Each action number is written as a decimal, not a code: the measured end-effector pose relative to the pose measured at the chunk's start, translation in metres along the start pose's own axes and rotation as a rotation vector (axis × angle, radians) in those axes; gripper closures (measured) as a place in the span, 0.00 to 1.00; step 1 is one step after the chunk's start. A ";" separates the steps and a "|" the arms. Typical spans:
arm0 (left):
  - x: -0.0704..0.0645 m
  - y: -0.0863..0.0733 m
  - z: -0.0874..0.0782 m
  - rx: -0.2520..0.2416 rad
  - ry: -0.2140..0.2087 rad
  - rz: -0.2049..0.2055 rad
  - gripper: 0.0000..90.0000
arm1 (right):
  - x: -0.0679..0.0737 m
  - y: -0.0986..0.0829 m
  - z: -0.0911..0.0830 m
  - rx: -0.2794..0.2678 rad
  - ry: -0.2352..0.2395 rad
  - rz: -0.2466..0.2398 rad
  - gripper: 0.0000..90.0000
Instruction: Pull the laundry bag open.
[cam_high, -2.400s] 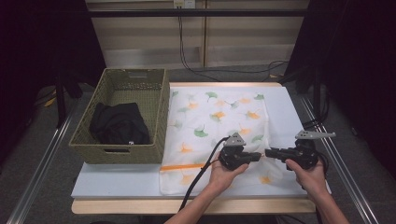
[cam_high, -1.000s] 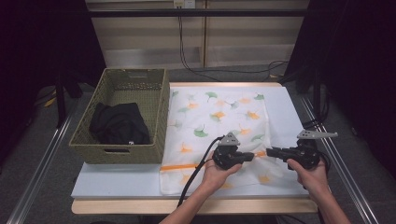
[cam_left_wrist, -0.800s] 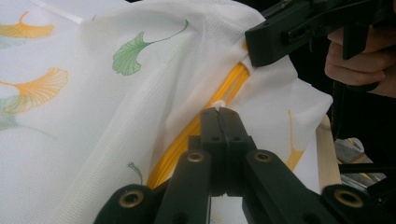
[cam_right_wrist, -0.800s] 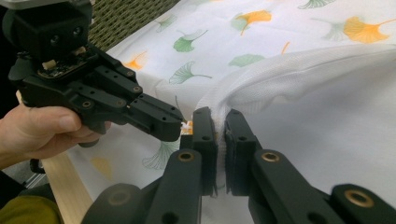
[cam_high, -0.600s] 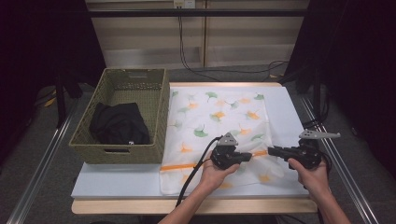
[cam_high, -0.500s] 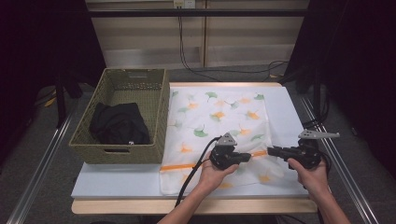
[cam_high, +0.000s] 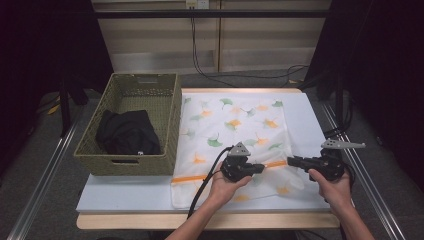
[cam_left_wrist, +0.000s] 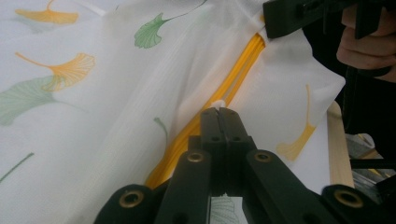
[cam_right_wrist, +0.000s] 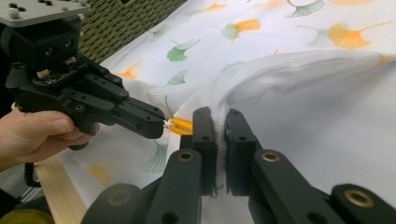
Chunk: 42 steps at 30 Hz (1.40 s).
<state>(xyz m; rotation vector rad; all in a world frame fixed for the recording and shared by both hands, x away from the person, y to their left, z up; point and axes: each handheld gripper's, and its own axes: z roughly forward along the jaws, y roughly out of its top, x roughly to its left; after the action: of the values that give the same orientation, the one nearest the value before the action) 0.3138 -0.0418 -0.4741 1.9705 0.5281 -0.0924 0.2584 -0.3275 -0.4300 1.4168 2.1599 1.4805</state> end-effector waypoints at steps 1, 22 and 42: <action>0.000 -0.001 -0.001 -0.004 -0.009 -0.012 1.00 | -0.001 0.000 -0.001 -0.002 -0.004 0.003 0.95; 0.008 -0.006 -0.008 -0.002 0.011 -0.016 1.00 | -0.003 -0.001 -0.004 -0.018 -0.018 0.008 0.95; 0.015 -0.010 -0.019 0.032 0.044 0.000 1.00 | -0.006 -0.001 -0.007 -0.024 -0.032 0.015 0.95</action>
<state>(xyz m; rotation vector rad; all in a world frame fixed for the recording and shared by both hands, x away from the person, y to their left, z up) 0.3200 -0.0162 -0.4784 2.0076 0.5587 -0.0582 0.2569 -0.3364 -0.4297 1.4421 2.1102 1.4733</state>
